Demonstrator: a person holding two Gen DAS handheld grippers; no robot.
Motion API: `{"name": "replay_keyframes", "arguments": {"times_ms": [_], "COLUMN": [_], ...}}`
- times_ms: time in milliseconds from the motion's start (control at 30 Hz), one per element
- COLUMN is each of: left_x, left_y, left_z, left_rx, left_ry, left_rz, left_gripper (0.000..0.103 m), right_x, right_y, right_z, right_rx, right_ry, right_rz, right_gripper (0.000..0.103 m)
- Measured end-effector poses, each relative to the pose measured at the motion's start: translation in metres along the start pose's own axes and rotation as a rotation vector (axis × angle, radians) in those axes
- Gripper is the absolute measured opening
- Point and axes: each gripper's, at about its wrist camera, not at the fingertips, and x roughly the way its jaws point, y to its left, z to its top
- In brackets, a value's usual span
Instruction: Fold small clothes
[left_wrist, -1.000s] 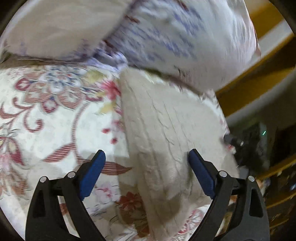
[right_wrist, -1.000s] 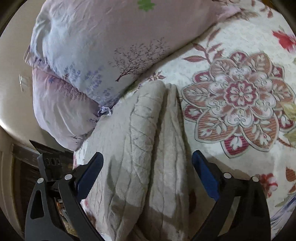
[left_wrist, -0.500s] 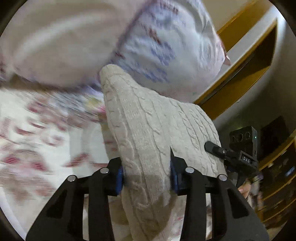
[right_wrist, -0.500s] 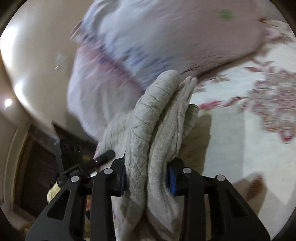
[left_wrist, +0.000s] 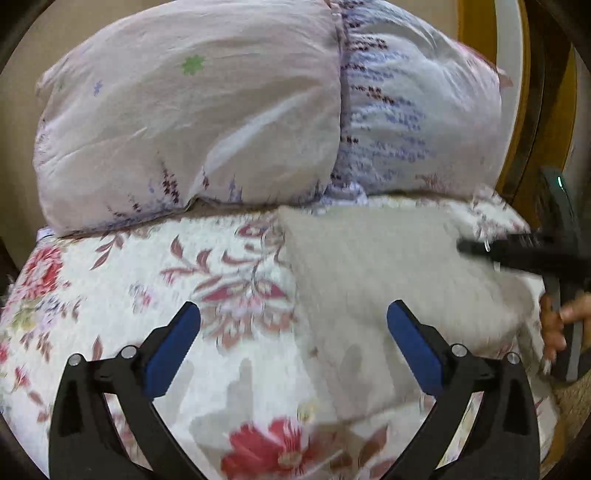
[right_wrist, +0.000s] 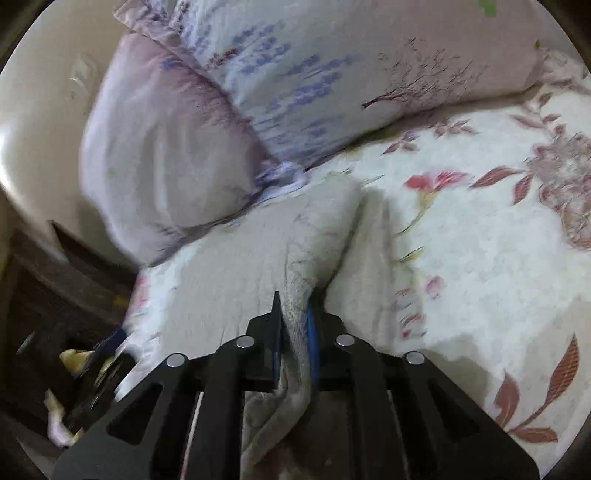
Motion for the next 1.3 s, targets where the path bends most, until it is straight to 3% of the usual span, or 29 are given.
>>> {"name": "replay_keyframes", "arguments": {"times_ms": [100,167,233,300,333,400,500,600,700,800,900,1300], "left_x": [-0.003,0.001,0.007,0.011,0.011,0.012,0.014,0.02,0.019,0.019,0.022,0.022], "left_y": [-0.008,-0.011,-0.015,-0.018,-0.02,-0.023,-0.029,-0.035,-0.036,-0.03,-0.026,-0.026], "left_z": [-0.017,-0.027,-0.034,-0.041,-0.044,-0.048,-0.056,-0.064,-0.066,-0.067,-0.065,-0.066], "left_rx": [0.006,0.006,0.007,-0.003,-0.01,-0.013,0.003,0.025,0.027,-0.005,-0.025,-0.026], "left_ry": [0.03,0.066,0.106,0.124,0.128,0.14,0.166,0.211,0.207,0.215,0.223,0.223], "left_rz": [0.044,0.054,0.061,0.072,0.061,0.06,0.064,0.08,0.102,0.072,0.058,0.055], "left_gripper": [0.101,0.101,0.101,0.101,0.101,0.101,0.101,0.101,0.101,0.101,0.101,0.101], "right_x": [-0.001,-0.002,-0.014,-0.034,-0.049,-0.074,-0.085,-0.071,-0.052,-0.033,-0.023,-0.024], "right_y": [-0.019,-0.018,-0.007,0.006,0.011,0.021,0.033,0.041,0.049,0.055,0.065,0.066], "right_z": [0.006,0.006,0.002,-0.004,-0.013,-0.037,-0.074,-0.103,-0.118,-0.125,-0.131,-0.134], "right_rx": [0.129,0.138,0.113,0.073,0.047,-0.032,-0.108,-0.182,-0.224,-0.242,-0.306,-0.291], "right_ry": [-0.043,-0.037,-0.052,-0.089,-0.127,-0.193,-0.191,-0.105,-0.035,0.018,0.033,0.008], "right_rz": [-0.028,-0.04,-0.083,-0.185,-0.226,-0.244,-0.415,-0.403,-0.412,-0.438,-0.537,-0.543], "right_gripper": [0.011,0.013,0.024,0.084,0.092,0.101,0.102,0.102,0.102,0.102,0.102,0.102]}}
